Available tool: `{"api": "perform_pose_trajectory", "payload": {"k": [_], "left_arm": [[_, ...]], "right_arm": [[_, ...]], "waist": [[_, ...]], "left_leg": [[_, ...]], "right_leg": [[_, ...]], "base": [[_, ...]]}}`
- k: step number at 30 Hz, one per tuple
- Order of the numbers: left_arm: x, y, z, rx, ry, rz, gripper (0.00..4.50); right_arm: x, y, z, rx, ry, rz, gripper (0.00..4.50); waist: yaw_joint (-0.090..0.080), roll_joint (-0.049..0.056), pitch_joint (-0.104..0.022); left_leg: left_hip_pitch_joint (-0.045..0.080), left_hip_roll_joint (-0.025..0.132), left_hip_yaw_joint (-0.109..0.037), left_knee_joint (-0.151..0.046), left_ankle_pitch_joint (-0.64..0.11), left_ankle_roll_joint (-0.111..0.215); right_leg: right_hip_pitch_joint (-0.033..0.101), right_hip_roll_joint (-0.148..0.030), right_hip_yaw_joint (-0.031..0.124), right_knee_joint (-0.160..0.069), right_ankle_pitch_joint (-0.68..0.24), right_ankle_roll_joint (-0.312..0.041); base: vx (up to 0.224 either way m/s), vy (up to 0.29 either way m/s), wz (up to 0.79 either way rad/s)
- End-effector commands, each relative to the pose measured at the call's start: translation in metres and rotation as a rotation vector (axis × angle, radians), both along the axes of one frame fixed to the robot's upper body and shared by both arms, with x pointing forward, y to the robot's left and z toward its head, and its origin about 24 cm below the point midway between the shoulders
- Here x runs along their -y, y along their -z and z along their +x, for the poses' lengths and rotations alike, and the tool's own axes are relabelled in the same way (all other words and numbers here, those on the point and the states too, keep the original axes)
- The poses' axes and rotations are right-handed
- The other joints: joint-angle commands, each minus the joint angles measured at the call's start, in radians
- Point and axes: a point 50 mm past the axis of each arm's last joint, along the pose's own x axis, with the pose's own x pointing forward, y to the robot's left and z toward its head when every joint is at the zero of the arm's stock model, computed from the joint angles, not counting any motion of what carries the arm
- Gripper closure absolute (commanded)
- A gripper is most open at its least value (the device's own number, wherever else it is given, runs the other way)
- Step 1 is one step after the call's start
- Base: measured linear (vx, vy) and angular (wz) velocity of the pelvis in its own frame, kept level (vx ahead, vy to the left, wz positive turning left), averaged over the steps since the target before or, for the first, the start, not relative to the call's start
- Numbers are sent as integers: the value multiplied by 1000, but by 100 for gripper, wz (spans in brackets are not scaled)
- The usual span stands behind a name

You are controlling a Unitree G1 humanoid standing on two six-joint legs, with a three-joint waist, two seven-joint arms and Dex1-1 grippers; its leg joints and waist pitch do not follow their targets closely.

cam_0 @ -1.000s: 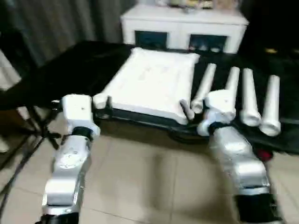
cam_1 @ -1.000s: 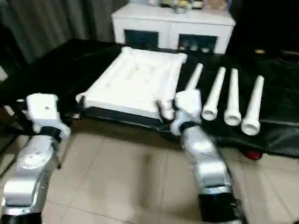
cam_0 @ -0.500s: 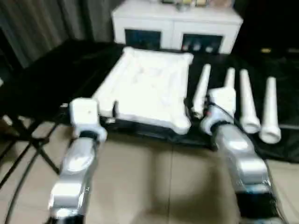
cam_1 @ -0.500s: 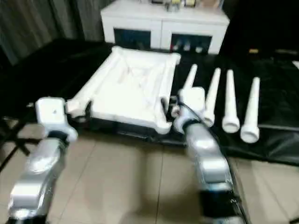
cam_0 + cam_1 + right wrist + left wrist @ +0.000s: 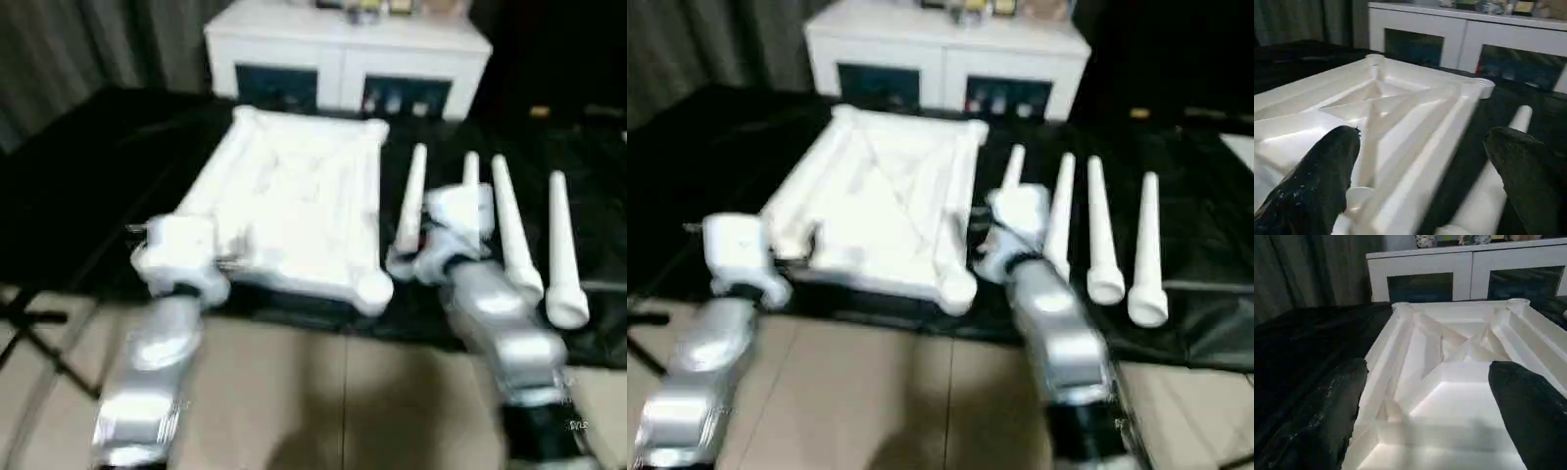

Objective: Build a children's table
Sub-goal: Move to table

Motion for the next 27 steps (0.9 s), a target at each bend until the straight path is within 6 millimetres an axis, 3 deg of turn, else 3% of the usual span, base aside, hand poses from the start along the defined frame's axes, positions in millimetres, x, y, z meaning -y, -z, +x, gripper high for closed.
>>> {"api": "perform_pose_trajectory", "payload": {"k": [1,2,3,4,5,6,7,8,9,10,11,12,13,14,15,16,17,18,19,20,21,22,23,24,25,26,27], "left_arm": [[4,-2,-1,4,29,-3,7],[3,-1,0,-2,30,0,7],[4,-1,1,-2,31,-3,7],[4,-2,2,-2,32,-5,7],[5,-3,3,0,34,-10,7],[5,-4,4,4,38,-18,7],[6,-5,5,6,41,-23,7],[9,-5,5,7,51,-26,7],[10,-5,5,5,55,-26,7],[12,-4,6,5,65,-28,7],[12,-4,6,4,70,-29,7],[14,-4,7,4,77,-31,7],[15,-4,8,10,83,-26,7],[16,-5,9,15,88,-30,7],[16,-6,11,20,89,-33,7],[17,-7,13,22,90,-36,7],[18,-6,14,21,90,-40,7],[19,-5,14,18,91,-42,7],[23,-5,16,18,96,-40,7],[26,-6,16,26,109,-50,7],[25,-6,15,27,104,-50,7],[24,-6,15,28,99,-51,7],[20,-4,15,25,75,-50,7],[18,-2,15,22,62,-44,7],[16,-1,14,22,52,-36,7],[15,-2,13,23,50,-32,7],[15,-5,12,30,55,-21,7]], "right_arm": [[7,0,-2,-1,24,-4,0],[5,1,-4,-4,24,0,0],[5,1,-5,-8,26,12,0],[5,1,-6,-11,28,20,0],[4,2,-6,-16,26,29,0],[3,2,-7,-21,23,36,0],[3,2,-7,-23,22,38,0],[5,1,-7,-23,23,33,0],[5,2,-7,-22,25,28,0],[7,2,-6,-22,30,20,0],[9,2,-6,-22,34,15,0],[10,2,-6,-22,40,12,0],[13,1,-5,-18,50,8,0],[15,-1,-5,-14,58,4,0],[17,-3,-3,-6,66,-1,0],[18,-4,-2,0,71,-4,0],[19,-5,-1,3,73,-5,0],[21,-5,-1,5,76,-9,0],[23,-8,1,10,81,-16,0],[23,-10,4,13,82,0,0],[21,-10,7,9,77,-7,0],[20,-10,7,9,72,-9,0],[14,-9,10,8,42,-24,0],[12,-9,12,9,24,-35,0],[8,-10,13,8,5,-40,0],[6,-11,14,10,-13,-40,0],[4,-14,15,20,-51,-52,0]], "waist": [[-14,1,-37],[13,-53,-31],[54,-41,-34],[56,-49,-34],[57,-46,-33],[59,-8,-27],[50,-6,-20],[55,55,-37],[16,60,-28],[16,50,-28],[11,41,-31],[15,24,-21],[11,13,-17],[37,-11,-25],[61,-25,-53],[61,-26,-60],[61,-6,-62],[46,-9,-50],[38,-3,-47],[25,61,-54],[-19,63,-26],[-29,81,-47],[-28,45,-64],[-27,43,-50],[-22,4,-37],[-22,4,-37],[-6,-43,-30]], "left_leg": [[76,120,-60,-116,0,412],[0,11,19,-60,-192,272],[-24,1,10,54,-133,171],[-66,2,-4,72,-40,117],[-71,5,-7,67,-9,100],[-30,15,1,23,-31,35],[14,23,16,-17,-65,-12],[115,93,6,-110,-122,-88],[175,186,-48,-170,-288,-99],[188,220,-28,-188,-390,-87],[193,222,-14,-190,-390,-71],[190,193,51,-194,-433,-63],[183,157,74,-177,-443,-56],[31,8,96,-71,-325,37],[-20,16,43,45,-140,95],[-89,7,16,84,-3,99],[-103,13,1,80,43,88],[-113,17,-3,49,109,80],[-78,27,9,-40,190,115],[8,88,-35,-104,149,151],[25,143,-88,-143,-55,191],[75,174,-135,-152,-144,247],[154,255,-104,-141,-242,151],[136,240,-71,-150,-208,92],[126,233,-18,-168,-235,89],[126,233,-18,-168,-235,89],[39,88,26,-132,-315,159]], "right_leg": [[-28,-41,29,-72,113,1],[64,-84,101,-194,-25,-36],[119,-195,191,-257,-361,-124],[153,-167,177,-244,-434,-174],[156,-158,164,-243,-425,-191],[127,-97,179,-244,-378,-259],[103,-33,181,-247,-376,-252],[49,22,120,-198,-260,-160],[-22,22,63,-88,-173,-111],[-29,-16,33,-51,-61,-94],[-31,-31,25,-55,0,-94],[-31,-40,12,-81,55,-135],[-21,-43,20,-110,52,-176],[135,-87,106,-205,-73,-197],[206,-197,197,-244,-197,-298],[230,-168,183,-223,-61,-336],[227,-161,170,-210,34,-350],[207,-121,116,-207,143,-358],[171,-56,44,-220,55,-302],[117,10,-9,-180,-47,-183],[81,27,-25,-121,-129,-139],[46,17,-21,-54,-147,-114],[-11,-21,16,-23,-95,-59],[-24,-28,5,-10,-21,7],[-29,-42,0,-17,59,9],[-29,-42,0,-17,59,9],[49,-82,39,-157,120,-4]], "base": [[66,-52,-3],[44,-80,8],[0,0,0],[48,-78,7],[81,-51,-1],[81,-51,-1],[73,-14,-9],[49,46,-46],[49,46,-46],[66,55,-60],[100,10,-49],[100,10,-49],[99,-32,-50],[132,-41,-22],[132,-41,-22],[153,-15,3],[137,-5,-3],[137,-5,-3],[139,12,-1],[145,55,-11],[145,55,-11],[163,52,-12],[158,10,-25],[158,10,-25],[143,-5,-53],[118,-61,-49],[176,-118,-45]]}}
